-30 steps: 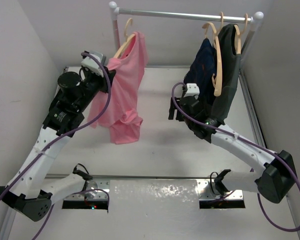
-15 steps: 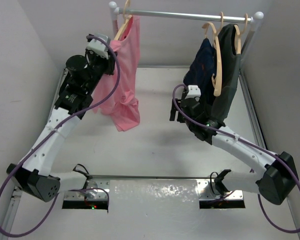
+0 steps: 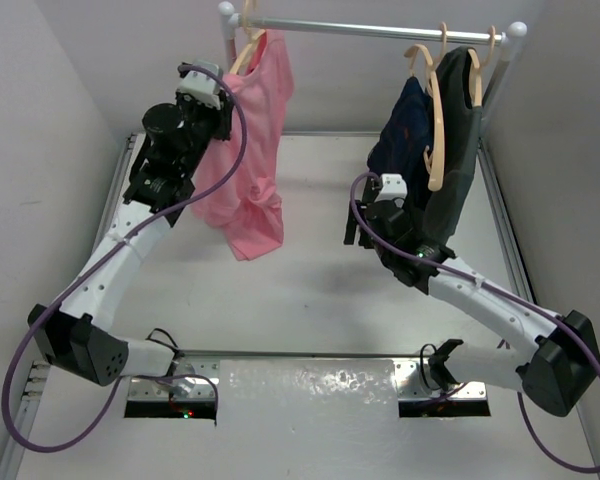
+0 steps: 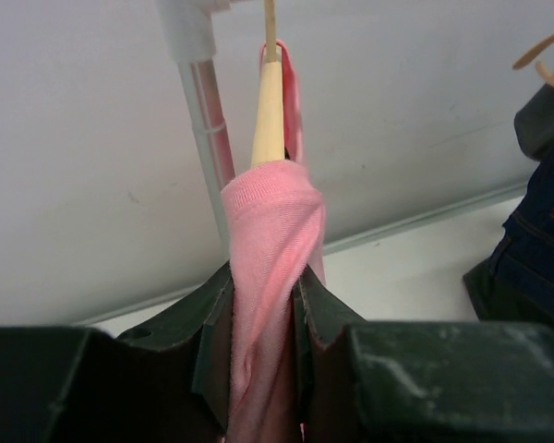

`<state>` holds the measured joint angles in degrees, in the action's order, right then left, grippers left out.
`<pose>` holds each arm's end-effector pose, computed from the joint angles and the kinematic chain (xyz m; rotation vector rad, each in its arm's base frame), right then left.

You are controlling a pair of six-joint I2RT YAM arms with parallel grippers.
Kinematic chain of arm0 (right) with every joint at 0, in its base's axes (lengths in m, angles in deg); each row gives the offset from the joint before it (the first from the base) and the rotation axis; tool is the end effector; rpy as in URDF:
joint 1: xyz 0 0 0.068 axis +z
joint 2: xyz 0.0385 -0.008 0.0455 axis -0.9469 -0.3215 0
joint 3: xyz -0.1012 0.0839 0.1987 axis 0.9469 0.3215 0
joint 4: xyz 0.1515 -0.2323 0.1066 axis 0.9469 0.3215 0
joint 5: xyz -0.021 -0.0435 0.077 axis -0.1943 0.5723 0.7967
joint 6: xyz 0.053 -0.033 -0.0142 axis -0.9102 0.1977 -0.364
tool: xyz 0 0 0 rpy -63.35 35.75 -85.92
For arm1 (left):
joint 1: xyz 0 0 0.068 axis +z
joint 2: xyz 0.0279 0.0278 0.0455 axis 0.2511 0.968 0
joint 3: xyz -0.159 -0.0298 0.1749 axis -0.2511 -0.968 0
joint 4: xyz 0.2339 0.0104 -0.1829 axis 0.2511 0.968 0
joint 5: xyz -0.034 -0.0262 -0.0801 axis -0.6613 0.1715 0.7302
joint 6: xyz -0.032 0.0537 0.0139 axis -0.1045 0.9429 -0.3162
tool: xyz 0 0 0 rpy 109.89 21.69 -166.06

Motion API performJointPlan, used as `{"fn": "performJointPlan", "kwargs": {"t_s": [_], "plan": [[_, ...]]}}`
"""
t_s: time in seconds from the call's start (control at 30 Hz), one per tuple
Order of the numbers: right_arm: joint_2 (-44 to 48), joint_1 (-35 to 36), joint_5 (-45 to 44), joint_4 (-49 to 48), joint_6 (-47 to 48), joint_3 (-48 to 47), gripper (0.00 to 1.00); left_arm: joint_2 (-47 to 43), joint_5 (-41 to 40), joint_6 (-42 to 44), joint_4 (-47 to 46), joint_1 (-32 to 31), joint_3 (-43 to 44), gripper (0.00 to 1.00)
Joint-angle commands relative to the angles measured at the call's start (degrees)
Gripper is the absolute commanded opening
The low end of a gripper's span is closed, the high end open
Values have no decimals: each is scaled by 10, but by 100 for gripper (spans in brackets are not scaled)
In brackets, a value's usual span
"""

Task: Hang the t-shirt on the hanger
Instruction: Place the hanger at the clothesline, then reset both arms

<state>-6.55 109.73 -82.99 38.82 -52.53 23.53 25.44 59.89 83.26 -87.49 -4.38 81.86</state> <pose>0.2634 0.1776 0.2198 0.1983 2.0406 0.2144 0.3428 -0.1152 0.4347 0.3266 1.4120 -0.0952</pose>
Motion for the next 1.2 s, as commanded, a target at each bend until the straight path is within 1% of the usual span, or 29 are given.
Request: {"fn": "performJointPlan", "kwargs": {"t_s": [0.0, 0.03, 0.2, 0.27, 0.3, 0.33, 0.37, 0.4, 0.43, 0.47, 0.5, 0.57, 0.6, 0.67, 0.7, 0.77, 0.8, 0.83, 0.87, 0.9, 0.93, 0.97, 1.0, 1.03, 1.07, 1.1, 1.13, 1.17], "plan": [[17, 2, -13, -4, -3, 5, 77, 12, 23, -15, -29, 5, 15, 0], [18, 2, -13, -2, -5, 5, 77, 11, 38, -23, -22, 5, 11, 0], [32, 2, -19, 12, 0, 14, 77, -12, 43, -18, -6, 5, -31, 0], [33, 2, -18, 17, 1, 15, 77, -24, 60, -12, -12, 5, -46, 0], [32, 2, -15, 19, 3, 14, 78, -39, 73, -7, -14, 5, -64, 8], [30, 2, -8, 20, 8, 13, 78, -47, 96, -4, -17, 4, -71, 42], [26, 2, -2, 23, 10, 12, 79, -54, 111, -2, -16, 3, -77, 66], [23, 2, 6, 27, 12, 9, 81, -70, 126, 3, -15, 3, -90, 87], [10, 2, 13, 29, 19, 8, 82, -80, 152, 5, -13, 3, -97, 100], [1, 2, 23, 43, 23, -2, 87, -98, 160, 11, -1, 3, -108, 100], [-20, 3, 26, 55, 30, -9, 88, -109, 157, 19, 6, 3, -113, 100], [-40, 2, 39, 82, 36, -20, 91, -146, 118, 28, 40, 4, -126, 100], [-56, 1, 42, 88, 37, -20, 91, -160, 47, 34, 47, 5, -129, 100], [-66, 1, 58, 96, 42, -15, 92, -198, -47, 51, 81, 5, -142, 100], [-71, 1, 61, 97, 45, -13, 92, -209, -160, 65, 93, 10, -151, 100], [-73, 0, 66, 96, 51, -1, 94, -250, -254, 73, 131, 27, -192, 100], [-72, 0, 64, 90, 50, 11, 94, -267, -253, 69, 162, 60, -222, 100], [-72, -2, 54, 83, 48, 20, 94, -302, -231, 47, 174, 95, -237, 100], [-71, -2, 47, 76, 46, 29, 94, -318, -220, 36, 187, 95, -252, 100], [-71, -1, 40, 67, 44, 37, 94, -330, -209, 31, 197, 126, -267, 100], [-70, -1, 36, 46, 44, 56, 94, -344, -207, 28, 218, 137, -303, 100], [-69, -1, 36, 34, 51, 64, 94, -347, -208, 36, 223, 147, -322, 100], [-69, -1, 40, 11, 55, 77, 94, -346, -211, 48, 227, 160, -366, 100], [-68, -1, 43, 4, 61, 82, 95, -344, -221, 55, 227, 164, -390, 100], [-68, -1, 45, -1, 70, 84, 96, -339, -234, 76, 220, 165, -413, 100], [-69, -2, 42, -5, 71, 88, 97, -328, -240, 85, 210, 167, -451, 99], [-70, -1, 32, -2, 67, 88, 97, -322, -250, 90, 197, 167, -472, 99], [-74, -1, 11, 1, 41, 89, 98, -317, -257, 110, 184, 171, -489, 99]]}}
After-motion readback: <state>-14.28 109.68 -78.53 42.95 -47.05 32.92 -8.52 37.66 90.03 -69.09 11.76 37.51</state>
